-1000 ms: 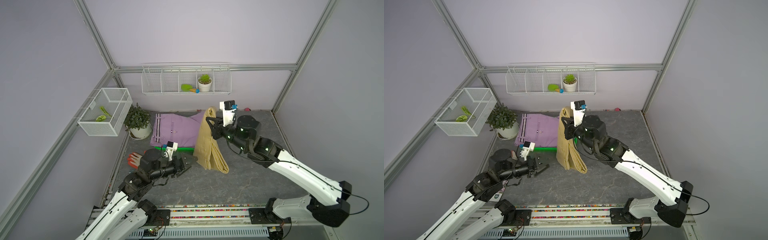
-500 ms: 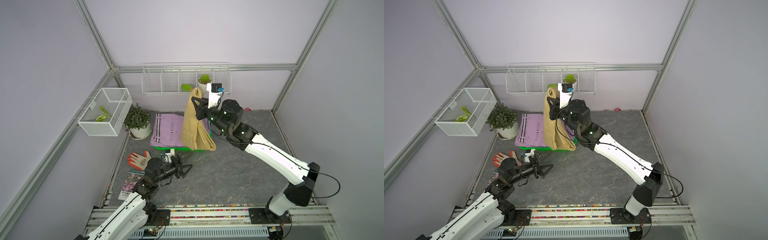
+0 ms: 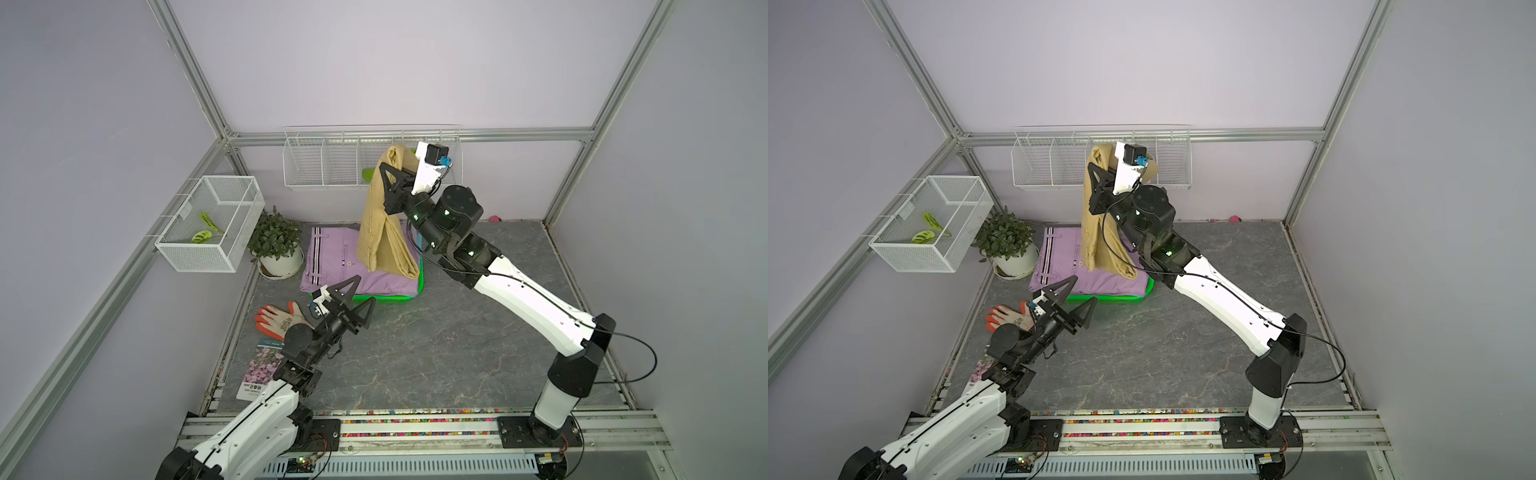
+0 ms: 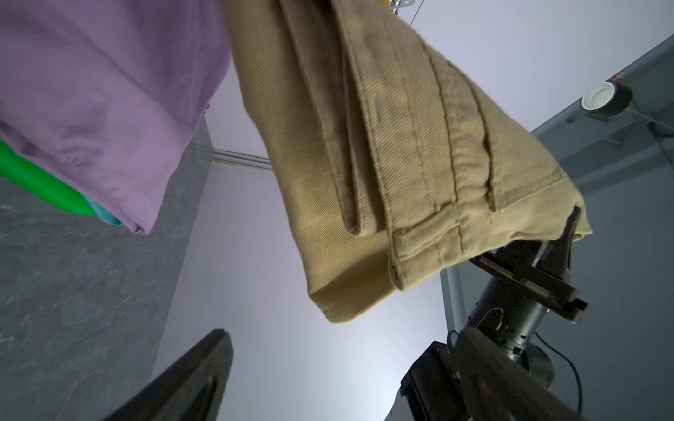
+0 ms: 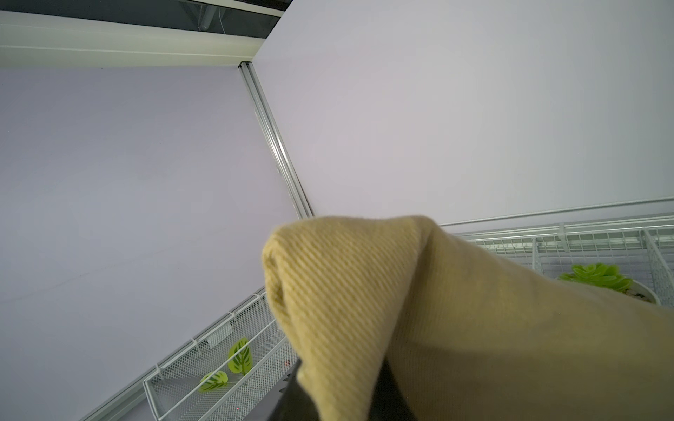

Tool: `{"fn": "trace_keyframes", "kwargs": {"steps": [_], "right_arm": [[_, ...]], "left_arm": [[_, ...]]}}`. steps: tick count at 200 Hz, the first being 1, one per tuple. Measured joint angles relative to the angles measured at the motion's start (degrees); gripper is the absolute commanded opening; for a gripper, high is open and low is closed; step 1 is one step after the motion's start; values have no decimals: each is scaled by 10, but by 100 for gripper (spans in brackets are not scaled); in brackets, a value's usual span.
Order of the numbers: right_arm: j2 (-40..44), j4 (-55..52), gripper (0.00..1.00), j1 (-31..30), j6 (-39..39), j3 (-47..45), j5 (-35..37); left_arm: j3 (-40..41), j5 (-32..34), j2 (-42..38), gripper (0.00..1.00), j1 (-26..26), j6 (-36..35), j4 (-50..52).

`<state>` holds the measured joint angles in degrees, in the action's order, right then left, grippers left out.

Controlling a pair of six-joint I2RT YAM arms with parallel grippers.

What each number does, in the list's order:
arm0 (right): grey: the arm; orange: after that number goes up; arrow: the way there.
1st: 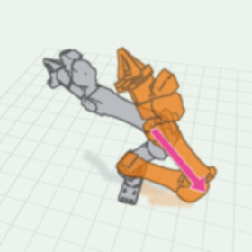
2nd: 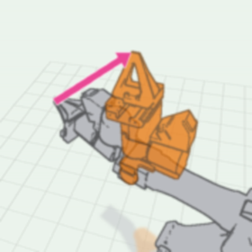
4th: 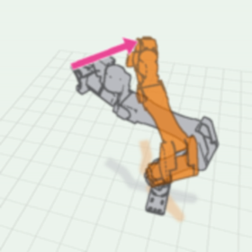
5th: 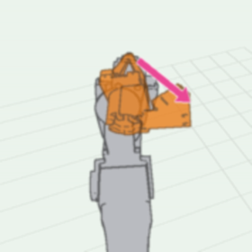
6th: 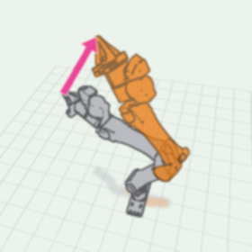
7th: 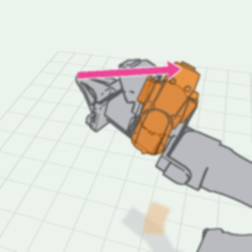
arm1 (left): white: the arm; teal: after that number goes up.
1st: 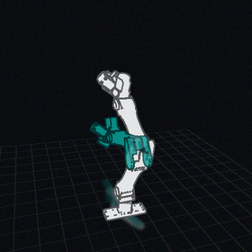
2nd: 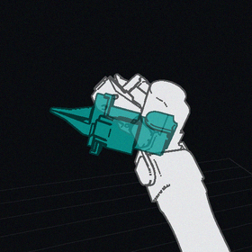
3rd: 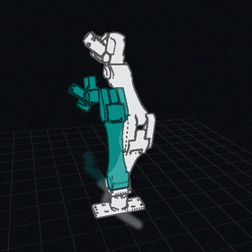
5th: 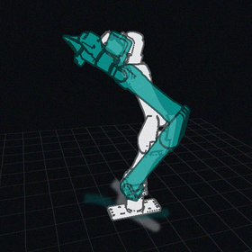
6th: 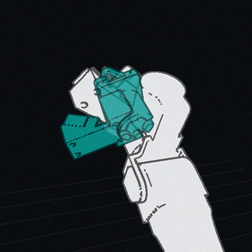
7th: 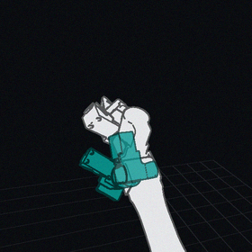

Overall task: Put the folded long pants in the basket
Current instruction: Place the long pant in the basket.

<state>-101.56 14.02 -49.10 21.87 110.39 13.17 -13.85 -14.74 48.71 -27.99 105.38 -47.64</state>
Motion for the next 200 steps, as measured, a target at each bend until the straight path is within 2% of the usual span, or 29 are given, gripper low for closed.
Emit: {"fn": "trace_keyframes", "kwargs": {"steps": [35, 64, 152, 200], "right_arm": [[-3, 14, 0, 0, 15, 0, 7], [-3, 21, 0, 0, 23, 4, 8], [-3, 28, 0, 0, 28, 10, 7], [-3, 29, 0, 0, 28, 10, 7]], "left_arm": [[-34, 6, 153, 100, 9, 24, -129], [-53, 8, 230, 100, 10, 47, -203], [-100, 14, 287, 100, 13, 75, -297], [-114, 14, 330, 91, 14, 85, -323]]}}
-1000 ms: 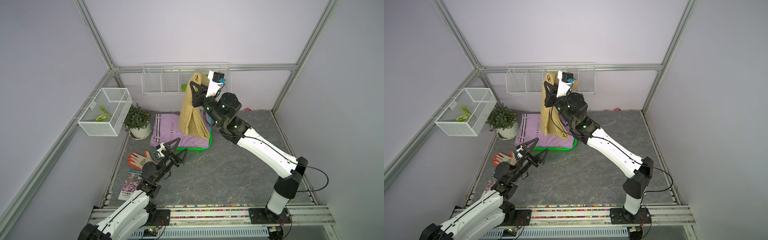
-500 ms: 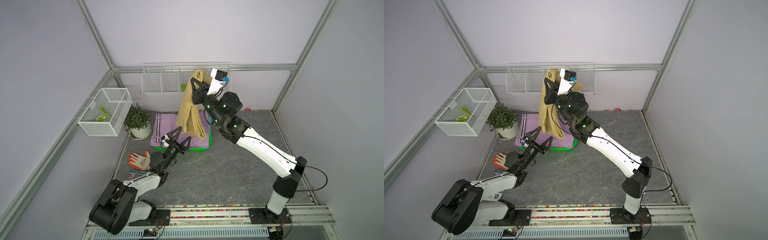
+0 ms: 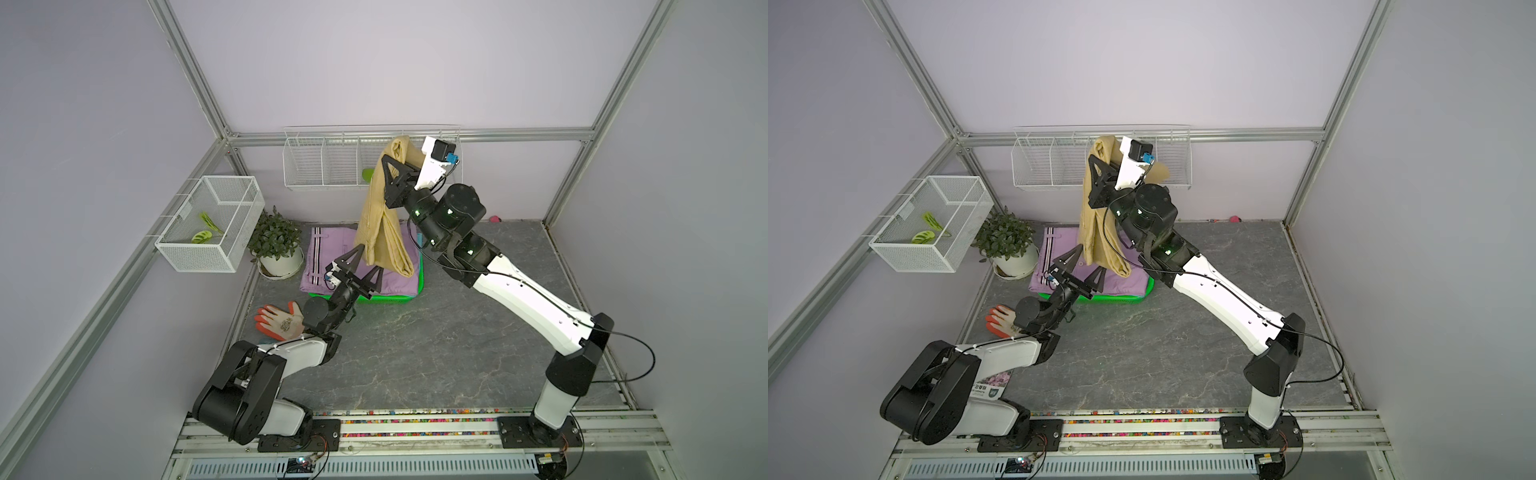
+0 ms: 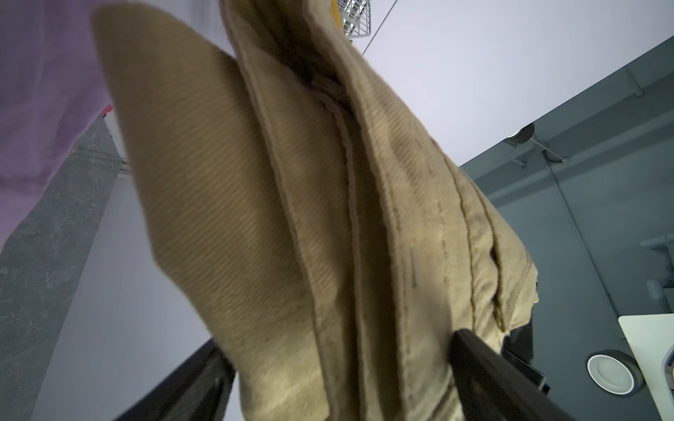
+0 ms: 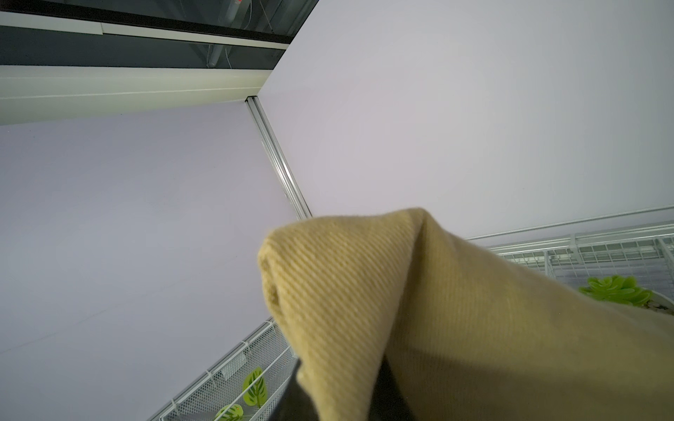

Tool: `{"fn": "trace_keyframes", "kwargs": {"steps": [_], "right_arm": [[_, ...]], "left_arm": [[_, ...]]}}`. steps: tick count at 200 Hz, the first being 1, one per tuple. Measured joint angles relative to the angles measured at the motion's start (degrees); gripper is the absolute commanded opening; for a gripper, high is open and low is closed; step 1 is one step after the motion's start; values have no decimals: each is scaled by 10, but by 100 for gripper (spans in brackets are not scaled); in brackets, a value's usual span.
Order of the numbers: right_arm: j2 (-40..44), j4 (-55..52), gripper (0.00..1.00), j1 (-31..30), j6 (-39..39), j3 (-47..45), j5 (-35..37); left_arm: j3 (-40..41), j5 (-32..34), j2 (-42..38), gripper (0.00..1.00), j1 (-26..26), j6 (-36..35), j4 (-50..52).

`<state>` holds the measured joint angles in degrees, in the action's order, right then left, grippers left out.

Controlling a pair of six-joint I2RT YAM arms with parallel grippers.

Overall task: Put the folded long pants in the basket
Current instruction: Place the long pant in the basket.

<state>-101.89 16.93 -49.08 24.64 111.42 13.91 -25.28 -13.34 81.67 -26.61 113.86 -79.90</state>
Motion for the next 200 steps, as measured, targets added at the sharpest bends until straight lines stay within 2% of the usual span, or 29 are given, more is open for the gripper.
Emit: {"fn": "trace_keyframes", "kwargs": {"steps": [30, 72, 92, 124, 138, 173, 200], "right_arm": [[0, 0, 0, 1, 2, 0, 0], [1, 0, 0, 11, 11, -4, 0], [1, 0, 0, 15, 11, -6, 0], [11, 0, 0, 19, 13, -23, -2], [20, 0, 0, 22, 13, -35, -3], [61, 2, 0, 38, 16, -95, 0], [108, 5, 0, 56, 24, -183, 19]], "left_arm": [[-14, -5, 31, 86, 0, 8, -22], [-31, -15, 52, 69, 0, 13, -33], [-33, -17, 59, 54, 0, 12, -36], [-38, -26, 68, 14, 9, 13, -39], [-41, -33, 69, 0, 17, 10, -38], [-42, -86, 50, 0, 61, 9, -4], [-49, -181, -26, 0, 146, -2, 114]]}}
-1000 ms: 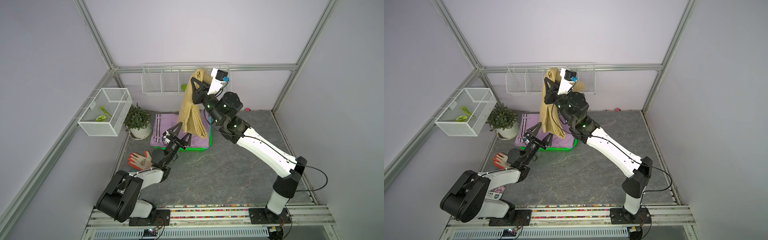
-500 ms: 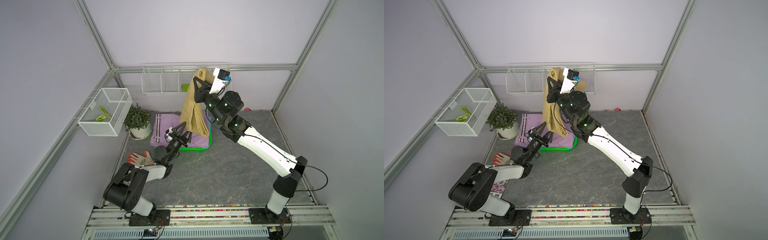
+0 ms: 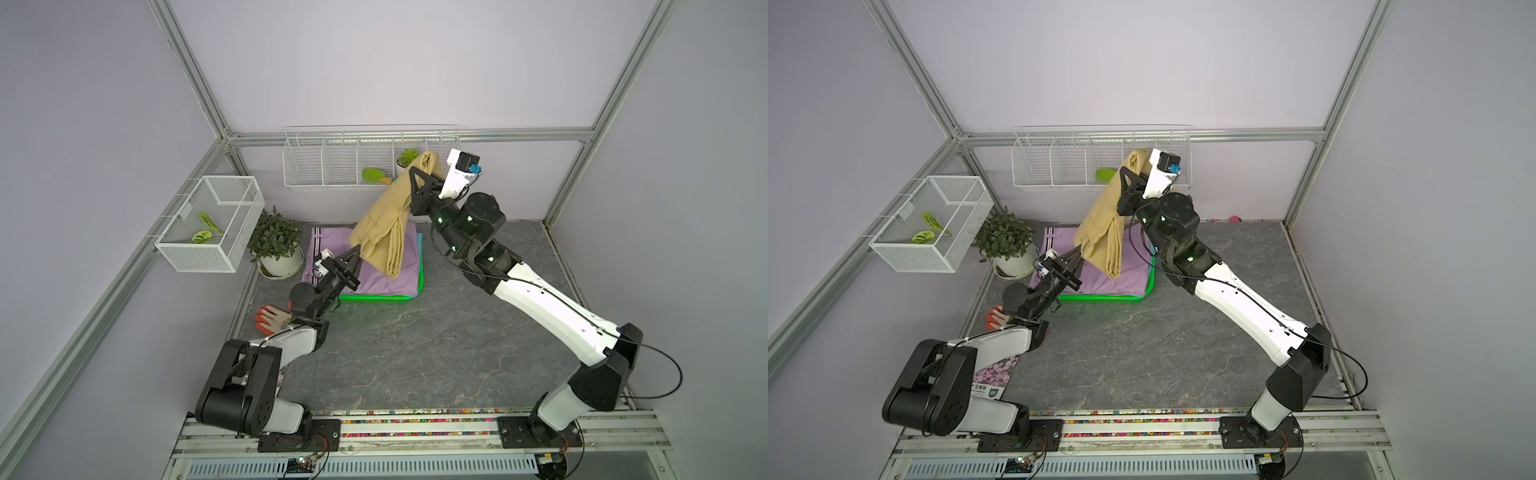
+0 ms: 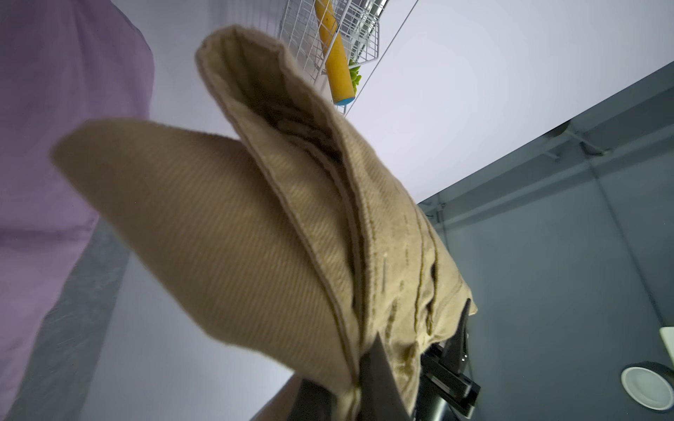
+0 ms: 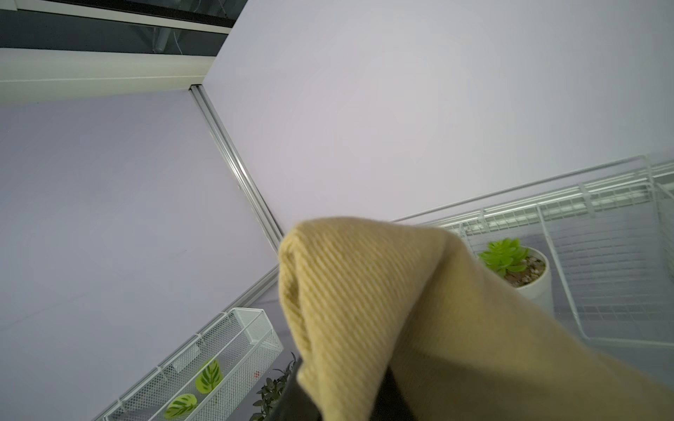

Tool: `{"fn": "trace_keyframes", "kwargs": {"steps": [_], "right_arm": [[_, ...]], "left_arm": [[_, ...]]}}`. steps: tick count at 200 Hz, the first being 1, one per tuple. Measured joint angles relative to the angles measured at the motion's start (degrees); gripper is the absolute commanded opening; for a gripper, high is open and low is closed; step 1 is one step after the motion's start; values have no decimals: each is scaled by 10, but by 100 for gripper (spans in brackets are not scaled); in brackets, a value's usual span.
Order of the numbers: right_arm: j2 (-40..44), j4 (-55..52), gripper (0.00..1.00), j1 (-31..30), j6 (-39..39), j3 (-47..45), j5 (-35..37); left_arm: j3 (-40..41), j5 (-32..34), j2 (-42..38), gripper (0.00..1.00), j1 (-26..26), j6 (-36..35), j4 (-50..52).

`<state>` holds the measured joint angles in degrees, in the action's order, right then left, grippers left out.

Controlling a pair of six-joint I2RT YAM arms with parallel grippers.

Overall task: Put the folded long pants in the basket
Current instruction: Place the long pant in the basket.

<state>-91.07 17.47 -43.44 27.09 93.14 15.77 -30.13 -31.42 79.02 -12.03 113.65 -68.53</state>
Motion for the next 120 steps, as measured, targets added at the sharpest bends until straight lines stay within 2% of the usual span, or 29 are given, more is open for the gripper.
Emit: {"fn": "trace_keyframes", "kwargs": {"steps": [19, 42, 61, 85, 120], "right_arm": [[30, 3, 0, 14, 18, -66, 12], [45, 8, 0, 31, 49, -127, 20], [45, 12, 0, 41, 73, -148, 24], [33, 29, 0, 46, 104, -149, 21], [-43, 51, 0, 49, 134, -106, 5]], "left_arm": [[-50, -90, -61, 0, 72, -46, 159], [-183, -189, -73, 0, 124, -153, 396], [-313, -265, -29, 0, 148, -257, 577], [-445, -324, 43, 0, 175, -376, 766], [-565, -373, 143, 0, 213, -466, 914]]}}
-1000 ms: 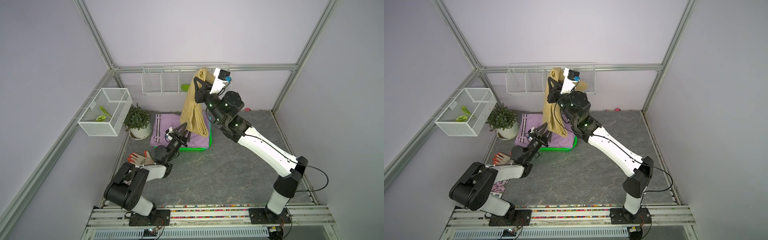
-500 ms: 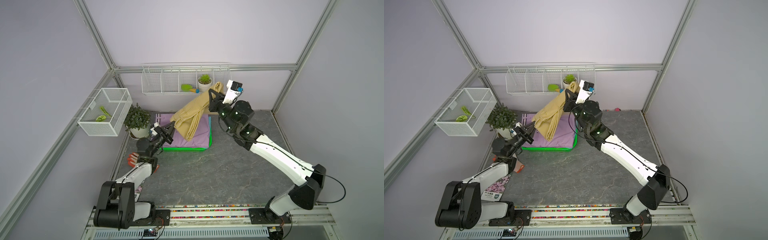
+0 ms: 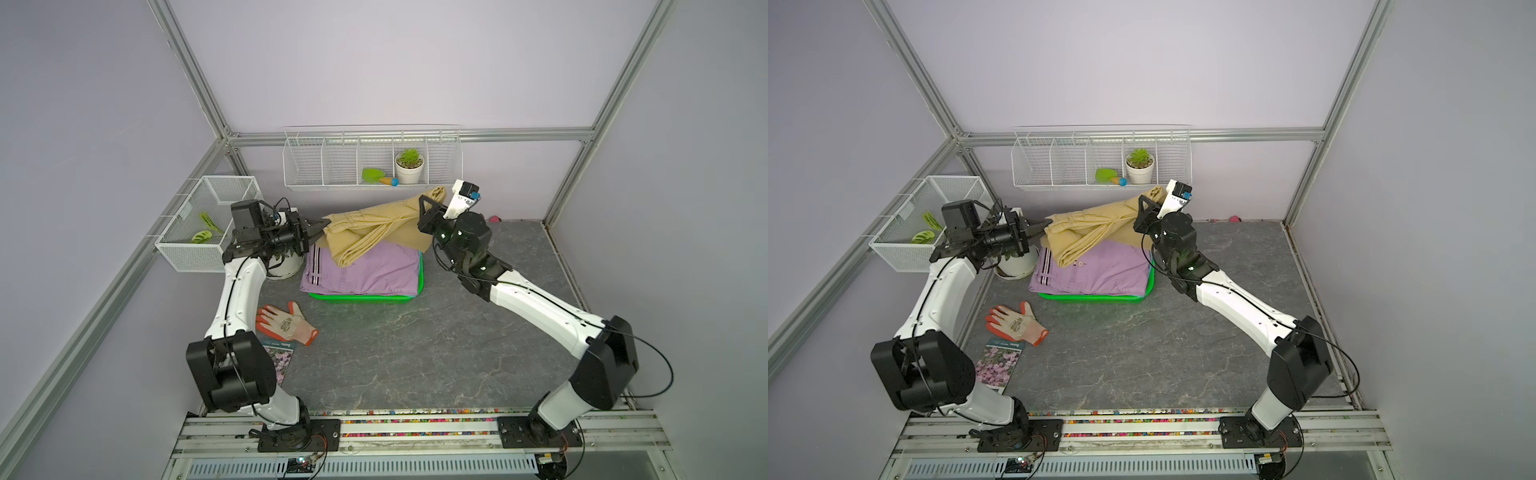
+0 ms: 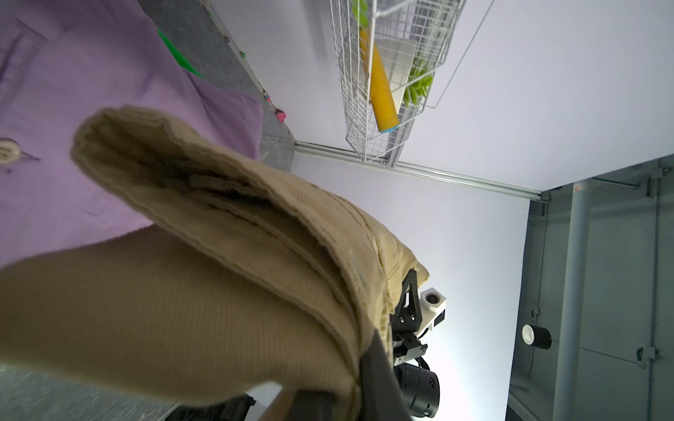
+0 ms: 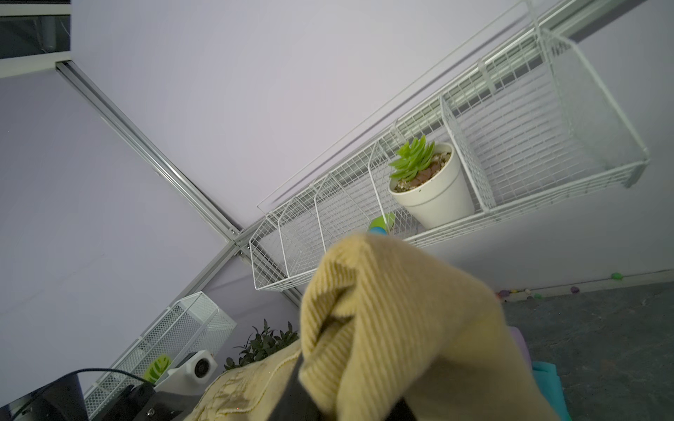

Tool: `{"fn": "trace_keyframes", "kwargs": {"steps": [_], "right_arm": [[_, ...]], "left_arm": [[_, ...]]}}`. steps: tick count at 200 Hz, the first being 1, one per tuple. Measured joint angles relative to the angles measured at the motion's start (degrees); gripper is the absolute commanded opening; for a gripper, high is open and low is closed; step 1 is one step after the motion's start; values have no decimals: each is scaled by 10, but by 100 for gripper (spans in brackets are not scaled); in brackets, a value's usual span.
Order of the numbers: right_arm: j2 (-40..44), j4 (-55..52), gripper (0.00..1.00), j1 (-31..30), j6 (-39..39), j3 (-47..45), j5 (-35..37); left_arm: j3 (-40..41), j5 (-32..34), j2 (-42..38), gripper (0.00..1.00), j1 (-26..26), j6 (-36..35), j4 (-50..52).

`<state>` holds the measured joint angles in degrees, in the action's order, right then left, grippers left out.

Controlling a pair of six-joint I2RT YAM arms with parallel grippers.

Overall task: Put the folded long pants in the basket
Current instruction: Place the long pant in the basket.

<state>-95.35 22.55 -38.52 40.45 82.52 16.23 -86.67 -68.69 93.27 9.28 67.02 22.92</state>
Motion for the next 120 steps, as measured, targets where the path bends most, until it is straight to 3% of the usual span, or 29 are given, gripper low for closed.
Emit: {"fn": "trace_keyframes", "kwargs": {"steps": [48, 120], "right_arm": [[-111, 44, 0, 11, 4, 74, -27], [-173, 68, 0, 19, -87, 184, -71]], "left_arm": [[-218, -7, 172, 0, 11, -91, 129], [-343, -21, 255, 0, 6, -84, 93]]}}
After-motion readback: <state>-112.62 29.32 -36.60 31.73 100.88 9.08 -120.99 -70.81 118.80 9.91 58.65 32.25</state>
